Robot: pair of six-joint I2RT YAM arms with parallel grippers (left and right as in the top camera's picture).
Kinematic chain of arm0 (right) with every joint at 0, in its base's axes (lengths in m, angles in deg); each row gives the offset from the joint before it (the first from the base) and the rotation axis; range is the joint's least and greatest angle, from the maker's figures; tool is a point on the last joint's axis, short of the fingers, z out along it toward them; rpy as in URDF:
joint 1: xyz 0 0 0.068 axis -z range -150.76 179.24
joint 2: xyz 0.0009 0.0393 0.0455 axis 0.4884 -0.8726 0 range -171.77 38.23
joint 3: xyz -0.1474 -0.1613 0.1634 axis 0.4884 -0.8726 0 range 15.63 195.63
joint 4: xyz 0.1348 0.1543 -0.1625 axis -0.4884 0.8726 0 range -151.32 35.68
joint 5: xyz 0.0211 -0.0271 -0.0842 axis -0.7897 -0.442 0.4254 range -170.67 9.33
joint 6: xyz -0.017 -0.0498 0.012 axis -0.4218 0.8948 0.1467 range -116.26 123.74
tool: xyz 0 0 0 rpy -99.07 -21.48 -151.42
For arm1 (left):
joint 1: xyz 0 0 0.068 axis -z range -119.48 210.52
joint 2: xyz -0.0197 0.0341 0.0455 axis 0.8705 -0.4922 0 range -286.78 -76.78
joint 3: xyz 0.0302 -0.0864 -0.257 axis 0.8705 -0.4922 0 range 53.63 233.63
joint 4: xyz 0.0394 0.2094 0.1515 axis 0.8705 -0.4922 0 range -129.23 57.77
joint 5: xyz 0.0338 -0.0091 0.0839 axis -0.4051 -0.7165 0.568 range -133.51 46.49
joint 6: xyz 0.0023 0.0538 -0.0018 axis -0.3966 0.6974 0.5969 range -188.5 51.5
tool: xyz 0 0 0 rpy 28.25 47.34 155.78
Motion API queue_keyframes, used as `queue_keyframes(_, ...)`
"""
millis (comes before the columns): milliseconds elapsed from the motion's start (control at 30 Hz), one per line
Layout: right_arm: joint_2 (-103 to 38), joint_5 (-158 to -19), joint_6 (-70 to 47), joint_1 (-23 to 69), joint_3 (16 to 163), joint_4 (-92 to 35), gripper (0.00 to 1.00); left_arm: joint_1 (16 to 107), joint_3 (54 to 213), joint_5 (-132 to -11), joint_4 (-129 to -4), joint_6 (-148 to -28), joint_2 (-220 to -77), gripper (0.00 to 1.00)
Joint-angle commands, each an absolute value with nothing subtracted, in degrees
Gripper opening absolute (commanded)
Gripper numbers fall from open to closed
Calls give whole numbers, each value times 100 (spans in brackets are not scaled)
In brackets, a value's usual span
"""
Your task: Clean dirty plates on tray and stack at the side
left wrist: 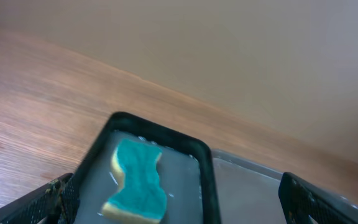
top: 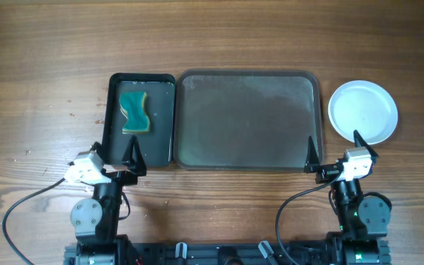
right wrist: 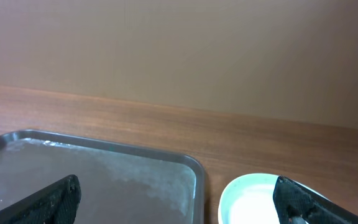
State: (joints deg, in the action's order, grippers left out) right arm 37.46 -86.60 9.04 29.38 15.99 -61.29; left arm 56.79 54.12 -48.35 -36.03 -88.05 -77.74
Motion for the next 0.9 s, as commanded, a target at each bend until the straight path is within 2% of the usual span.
queue_keyframes(0,3803,-8584,974,2909,1592,-6157,100,5664,5394,-4547,-3668,-7736,-7697,100)
queue_keyframes(100,3800,-8584,972,2909,1592,-6157,100,5664,5394,-4455,-3668,-6493,-7697,100)
queue_keyframes(167,3796,-8586,972,2909,1592,-6157,100,5664,5394,-4289,-3659,-6252,-7697,100)
queue_keyframes(400,3796,-8584,974,2909,1592,-6157,100,5666,5394,-3863,-3609,-6796,-7697,100)
queue_keyframes(867,3796,-8584,974,2909,1592,-6157,100,5664,5394,-3850,-3594,-6788,-7699,100)
